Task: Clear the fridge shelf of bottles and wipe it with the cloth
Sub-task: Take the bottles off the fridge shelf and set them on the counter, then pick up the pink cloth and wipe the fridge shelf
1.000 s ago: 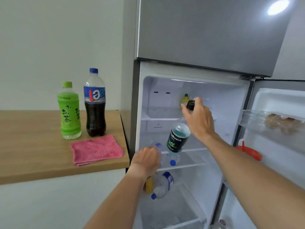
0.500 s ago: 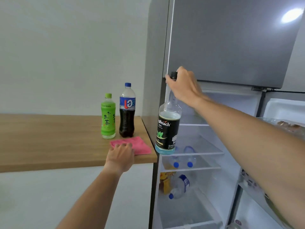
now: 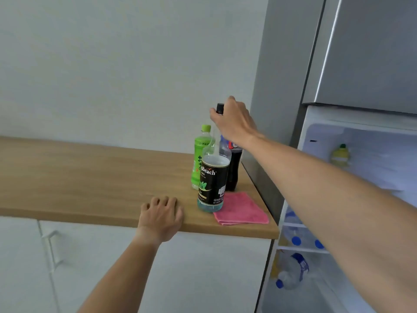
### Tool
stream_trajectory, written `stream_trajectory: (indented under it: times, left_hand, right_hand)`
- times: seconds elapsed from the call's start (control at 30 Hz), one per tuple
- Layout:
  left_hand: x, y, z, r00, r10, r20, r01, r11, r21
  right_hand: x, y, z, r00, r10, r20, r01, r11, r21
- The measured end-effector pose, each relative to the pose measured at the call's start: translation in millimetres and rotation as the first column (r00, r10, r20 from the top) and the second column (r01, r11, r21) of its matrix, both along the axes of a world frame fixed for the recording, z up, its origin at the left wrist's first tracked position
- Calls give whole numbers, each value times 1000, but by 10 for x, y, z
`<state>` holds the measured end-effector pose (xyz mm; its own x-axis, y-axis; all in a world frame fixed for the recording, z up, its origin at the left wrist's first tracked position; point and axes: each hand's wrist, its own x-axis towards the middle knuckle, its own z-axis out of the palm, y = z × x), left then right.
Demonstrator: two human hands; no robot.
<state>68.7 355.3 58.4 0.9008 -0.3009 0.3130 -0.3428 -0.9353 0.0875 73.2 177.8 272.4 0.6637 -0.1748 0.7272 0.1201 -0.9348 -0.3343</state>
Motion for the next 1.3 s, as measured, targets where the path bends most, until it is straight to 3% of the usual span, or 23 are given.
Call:
stream_trajectory:
  times: [0.17,0.33,0.67,0.8,0.87,1.0,1.1,1.17,1.23,1.3]
  left_hand:
    - [270,-34,-25,991,42,-130,-55,994,-96]
    - [419,-41,-94,991,33,-127,-42,997,-68]
    - [419,-22,-102,994,7,-106,-14,998,-64]
    - [400,-23,-90,995,3,-98,-9,998,-58]
    - [386,-20,-95,996,3,-92,-8,999,-51]
    - [363,-19,-100,996,11,-85,-13,1000,-26]
    - [360,-24,-100,996,13,-89,-15,1000,-15]
    - [357,-20,-108,996,20,-83,-21,1000,-11]
    - [343,-22,-115,997,25,-74,-26,1000,-15]
    - [324,-27,-112,996,30,-78,-33,999,-33]
  right_hand:
    - [331,255,-61,998,63,-9,-63,998,-2]
    - [486,381,-75,994,106,-32,-106,994,-13]
    - [574,459,-98,978,168,-127,-151,979,133]
    - [495,388,-208,943,321,-87,-282,911,302]
    - [406,288,-397,945,312,-97,-261,900,348]
    - [193,-81,-1077,910,180,-373,-135,980,144]
    - [62,-282,-1507,812,90,-577,-29,993,115]
    - [-21,-352,-1706,767,-37,-641,45,999,-4]
    - [-108,-363,-1861,663,-156,-732,74,987,-143]
    - [-148,-356,-1984,573,-176,-801,92,984,-151]
